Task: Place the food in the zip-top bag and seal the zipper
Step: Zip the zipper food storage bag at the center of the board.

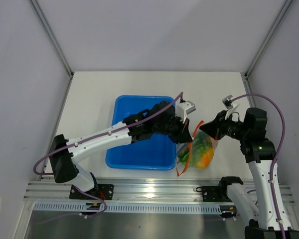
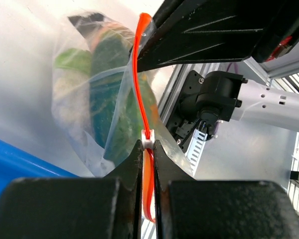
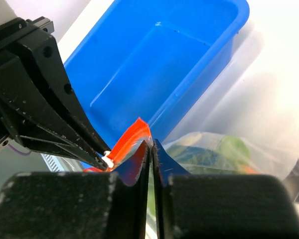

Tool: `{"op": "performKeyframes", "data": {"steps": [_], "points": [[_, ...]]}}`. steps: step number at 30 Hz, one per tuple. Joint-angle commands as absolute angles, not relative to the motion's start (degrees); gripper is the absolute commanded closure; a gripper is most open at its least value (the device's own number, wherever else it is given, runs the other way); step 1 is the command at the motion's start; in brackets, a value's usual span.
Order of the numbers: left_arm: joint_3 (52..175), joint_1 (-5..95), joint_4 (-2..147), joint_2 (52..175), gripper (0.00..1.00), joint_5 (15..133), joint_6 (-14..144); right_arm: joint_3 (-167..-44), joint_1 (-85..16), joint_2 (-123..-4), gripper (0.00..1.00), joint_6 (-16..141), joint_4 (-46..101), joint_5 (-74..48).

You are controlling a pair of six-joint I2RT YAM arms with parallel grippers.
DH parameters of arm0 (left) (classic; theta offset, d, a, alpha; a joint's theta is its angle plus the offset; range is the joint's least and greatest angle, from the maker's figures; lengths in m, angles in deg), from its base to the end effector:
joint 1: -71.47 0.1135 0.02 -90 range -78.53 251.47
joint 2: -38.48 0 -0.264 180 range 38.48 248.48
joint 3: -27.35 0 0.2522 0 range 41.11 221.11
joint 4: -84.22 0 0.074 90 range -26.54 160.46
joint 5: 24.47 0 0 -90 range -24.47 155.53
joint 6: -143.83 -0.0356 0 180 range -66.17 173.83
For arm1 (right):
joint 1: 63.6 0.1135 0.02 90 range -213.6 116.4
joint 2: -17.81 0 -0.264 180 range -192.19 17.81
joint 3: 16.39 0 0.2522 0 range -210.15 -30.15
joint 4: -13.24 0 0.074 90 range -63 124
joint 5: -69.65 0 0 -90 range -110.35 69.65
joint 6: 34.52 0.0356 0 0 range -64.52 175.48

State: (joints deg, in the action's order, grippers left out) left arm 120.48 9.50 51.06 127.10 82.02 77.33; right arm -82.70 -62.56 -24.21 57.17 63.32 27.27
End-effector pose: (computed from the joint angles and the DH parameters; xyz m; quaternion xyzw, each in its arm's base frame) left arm 0.1602 -0.3225 0.3454 0.3495 0.7796 -0.4332 0.2871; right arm 0.1415 0.0289 0.3513 -0.2102 0.7762 0.3535 0.4780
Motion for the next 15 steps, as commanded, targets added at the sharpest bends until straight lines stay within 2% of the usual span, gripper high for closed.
{"op": "performKeyframes", "data": {"steps": [1, 2, 3, 6, 10, 11, 15], "points": [[124.34, 8.72, 48.13, 127.78, 0.99, 81.53, 77.03, -86.66, -63.08, -24.64, 0.92, 58.2, 62.51, 28.32], [124.78, 8.72, 48.04, 128.04, 0.99, 81.44, 76.94, -86.58, -63.08, -24.55, 0.85, 58.47, 62.16, 28.95], [125.74, 8.72, 47.87, 128.39, 0.99, 81.27, 76.85, -86.4, -62.99, -24.11, 0.67, 58.73, 62.07, 29.13], [127.32, 8.8, 47.17, 129.45, 1.0, 80.92, 76.59, -86.05, -62.99, -22.63, 0.36, 60.75, 61.11, 28.26], [128.47, 8.89, 47.07, 130.68, 0.99, 79.86, 76.68, -88.67, -62.99, -24.89, 0.22, 71.36, 64.08, 16.76], [128.39, 8.89, 47.16, 130.77, 1.0, 79.6, 76.85, -89.99, -63.07, -26.29, 0.01, 72.17, 67.57, 14.22], [128.21, 8.89, 48.04, 130.94, 0.99, 78.72, 77.38, -97.02, -63.08, -34.55, 0.01, 78.84, 77.0, 7.35]]}}
